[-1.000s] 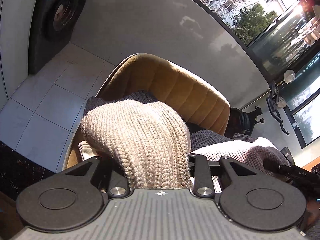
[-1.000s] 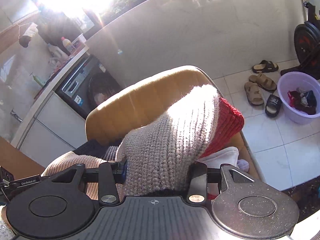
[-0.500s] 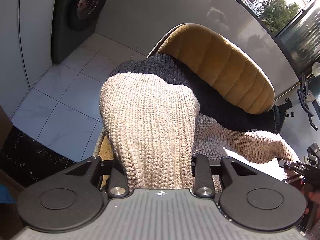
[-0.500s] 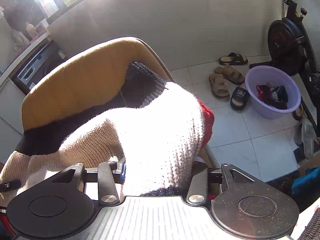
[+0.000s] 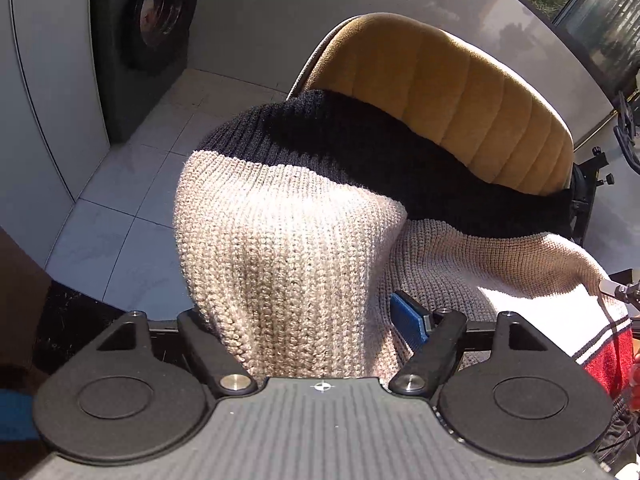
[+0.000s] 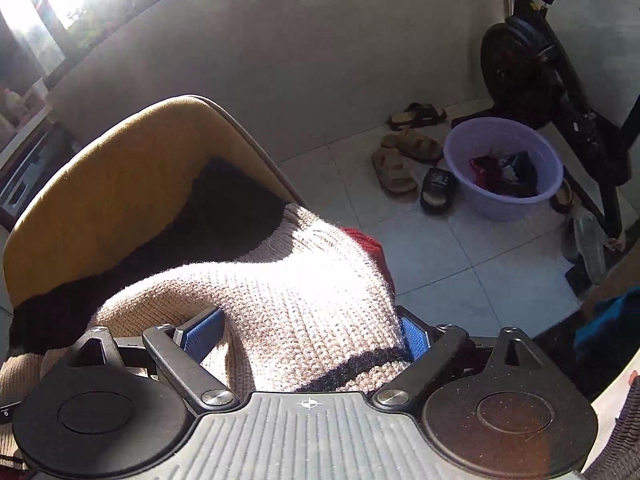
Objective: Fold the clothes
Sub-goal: 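Lower the cardigan onto the clothes stack and open both grippers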
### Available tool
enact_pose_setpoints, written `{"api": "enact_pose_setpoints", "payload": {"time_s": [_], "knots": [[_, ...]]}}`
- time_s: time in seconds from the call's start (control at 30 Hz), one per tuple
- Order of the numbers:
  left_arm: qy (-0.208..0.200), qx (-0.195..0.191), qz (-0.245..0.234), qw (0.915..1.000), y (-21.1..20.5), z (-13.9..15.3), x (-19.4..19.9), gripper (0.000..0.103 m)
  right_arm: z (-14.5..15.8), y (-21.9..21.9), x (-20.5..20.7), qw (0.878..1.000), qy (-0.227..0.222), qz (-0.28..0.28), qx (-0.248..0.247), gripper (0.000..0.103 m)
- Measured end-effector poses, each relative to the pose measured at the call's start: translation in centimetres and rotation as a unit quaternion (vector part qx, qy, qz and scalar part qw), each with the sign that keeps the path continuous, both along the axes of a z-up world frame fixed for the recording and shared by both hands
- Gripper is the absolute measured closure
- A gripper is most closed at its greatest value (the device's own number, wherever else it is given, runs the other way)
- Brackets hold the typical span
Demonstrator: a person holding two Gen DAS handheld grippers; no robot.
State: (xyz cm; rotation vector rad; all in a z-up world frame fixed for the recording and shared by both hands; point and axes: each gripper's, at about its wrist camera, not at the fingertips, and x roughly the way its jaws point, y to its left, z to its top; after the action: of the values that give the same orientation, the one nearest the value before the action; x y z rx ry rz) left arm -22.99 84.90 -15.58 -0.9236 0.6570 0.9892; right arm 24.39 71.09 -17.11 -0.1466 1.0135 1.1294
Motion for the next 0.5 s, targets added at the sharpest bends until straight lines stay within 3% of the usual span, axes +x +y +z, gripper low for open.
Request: {"api": "enact_pose_setpoints", "payload": {"time_s": [0.07, 0.23, 0.37, 0.5], "knots": [[-0.011, 0.012, -0.012, 0.9998, -1.1, 1.6, -0.8, 0.019, 1.1, -1.4, 0.3, 1.000, 0.002, -0.008, 0.013, 0.016], [-0.021, 0.058, -0.025, 0.9978, -4.9, 5.7, -2.7, 0.016, 3.8, -4.9, 1.0, 0.999, 0.006, -0.026, 0.045, 0.014], [-0.042, 0.068, -0.002, 0.9968, -7.9, 7.8, -3.9, 0.013, 4.3, -7.3, -2.2, 0.999, -0.035, 0.005, 0.028, 0.011], [-0.022, 0.113, -0.008, 0.9934, -10.8, 9.6, -3.0, 0.010, 4.2, -8.3, -5.1, 0.998, -0.059, 0.023, 0.021, 0.006]]}}
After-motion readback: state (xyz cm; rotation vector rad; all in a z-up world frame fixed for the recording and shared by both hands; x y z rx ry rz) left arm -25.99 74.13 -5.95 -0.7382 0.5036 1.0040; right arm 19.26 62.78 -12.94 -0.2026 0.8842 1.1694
